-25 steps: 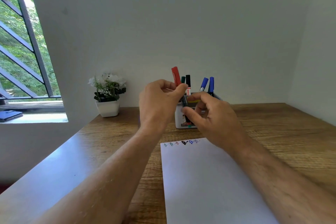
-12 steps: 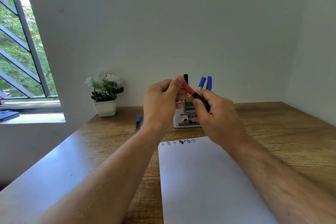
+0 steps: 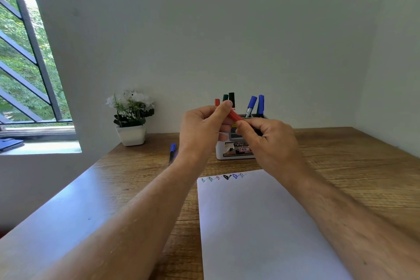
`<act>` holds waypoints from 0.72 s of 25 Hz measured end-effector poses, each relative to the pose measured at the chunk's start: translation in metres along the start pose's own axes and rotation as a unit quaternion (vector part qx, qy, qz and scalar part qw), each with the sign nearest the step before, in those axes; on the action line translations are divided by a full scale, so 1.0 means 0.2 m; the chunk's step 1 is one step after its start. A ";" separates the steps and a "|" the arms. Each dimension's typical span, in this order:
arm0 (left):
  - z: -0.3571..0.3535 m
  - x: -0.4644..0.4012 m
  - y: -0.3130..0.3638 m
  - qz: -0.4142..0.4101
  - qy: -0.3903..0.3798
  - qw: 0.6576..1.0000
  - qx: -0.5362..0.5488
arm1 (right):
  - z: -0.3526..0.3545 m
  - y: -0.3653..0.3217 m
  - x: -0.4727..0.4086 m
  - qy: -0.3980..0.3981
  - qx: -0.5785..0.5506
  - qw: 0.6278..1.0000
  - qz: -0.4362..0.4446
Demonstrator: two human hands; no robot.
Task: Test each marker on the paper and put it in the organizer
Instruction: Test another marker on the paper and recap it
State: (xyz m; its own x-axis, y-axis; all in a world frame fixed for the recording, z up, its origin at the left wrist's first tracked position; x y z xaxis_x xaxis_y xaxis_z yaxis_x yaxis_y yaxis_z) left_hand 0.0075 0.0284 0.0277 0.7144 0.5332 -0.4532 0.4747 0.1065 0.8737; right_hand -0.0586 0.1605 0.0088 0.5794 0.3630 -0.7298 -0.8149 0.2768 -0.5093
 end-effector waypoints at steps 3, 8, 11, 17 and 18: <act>0.00 0.00 -0.01 0.014 0.002 1.000 0.017 | 0.01 -0.01 -0.01 0.005 0.003 1.000 0.005; 0.03 -0.01 -0.01 0.018 0.023 0.999 0.021 | -0.01 -0.03 -0.02 0.003 0.058 0.998 0.002; 0.05 -0.03 -0.01 0.018 0.033 0.999 0.026 | -0.02 -0.03 -0.01 0.003 0.086 0.996 -0.007; 0.06 -0.05 0.02 0.010 0.016 0.995 0.099 | -0.02 0.00 0.01 0.005 0.067 0.998 0.004; 0.07 -0.05 0.03 0.020 0.020 0.991 0.127 | -0.03 0.01 0.01 0.005 0.075 0.997 0.003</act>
State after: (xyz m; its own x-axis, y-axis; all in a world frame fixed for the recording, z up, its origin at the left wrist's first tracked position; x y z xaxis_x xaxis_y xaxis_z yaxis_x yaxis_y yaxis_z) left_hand 0.0095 0.0116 0.0344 0.7166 0.5668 -0.4064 0.5637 -0.1277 0.8160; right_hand -0.0595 0.1570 0.0047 0.5730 0.3561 -0.7381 -0.8066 0.4042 -0.4312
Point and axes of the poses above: each hand's wrist, its own x-axis away from the middle knuckle, its own z-axis out of the back of the hand, y = z × x, the point moved 3 cm from there along -x, towards the middle knuckle, and after that the axes turned 7 degrees about x, right-handed, at the moved point
